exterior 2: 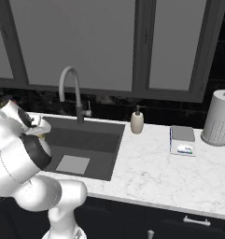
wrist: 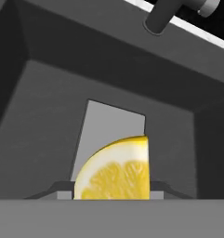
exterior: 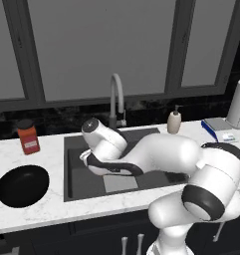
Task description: Pick the lemon wedge from the sink and place it in the bowl. Then pick the bowl and place it in the microwave. Then close the microwave door and press the start button.
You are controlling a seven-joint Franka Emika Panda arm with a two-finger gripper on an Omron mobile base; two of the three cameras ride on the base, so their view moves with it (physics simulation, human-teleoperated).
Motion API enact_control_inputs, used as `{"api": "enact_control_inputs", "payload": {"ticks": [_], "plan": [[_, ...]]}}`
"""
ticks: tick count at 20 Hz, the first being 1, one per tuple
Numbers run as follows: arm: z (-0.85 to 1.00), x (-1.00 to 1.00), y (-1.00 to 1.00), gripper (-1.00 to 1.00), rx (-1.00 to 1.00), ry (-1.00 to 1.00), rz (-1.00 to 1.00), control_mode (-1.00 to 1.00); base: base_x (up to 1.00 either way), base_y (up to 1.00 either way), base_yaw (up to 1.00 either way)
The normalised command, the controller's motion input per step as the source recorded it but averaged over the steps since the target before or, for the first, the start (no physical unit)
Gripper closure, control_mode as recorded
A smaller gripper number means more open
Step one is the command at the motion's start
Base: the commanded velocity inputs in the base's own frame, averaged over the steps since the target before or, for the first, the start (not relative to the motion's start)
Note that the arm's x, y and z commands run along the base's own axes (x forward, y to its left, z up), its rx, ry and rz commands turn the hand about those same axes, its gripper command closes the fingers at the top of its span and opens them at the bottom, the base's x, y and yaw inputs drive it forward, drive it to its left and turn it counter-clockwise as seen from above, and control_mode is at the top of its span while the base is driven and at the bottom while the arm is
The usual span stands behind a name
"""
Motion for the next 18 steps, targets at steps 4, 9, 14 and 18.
{"api": "enact_control_inputs", "payload": {"ticks": [4,9,14,18], "plan": [[0.78,-0.45,0.72,1.0,0.0,0.0,0.01,-1.0,0.0,0.0,0.0],[0.49,-0.07,0.96,1.0,0.0,0.01,0.11,-1.0,0.0,0.0,0.0],[0.29,0.0,0.98,1.0,0.03,0.06,0.23,-1.0,0.0,0.0,0.0],[0.06,0.0,1.0,1.0,0.04,0.12,0.21,-1.0,0.0,0.0,0.0]]}}
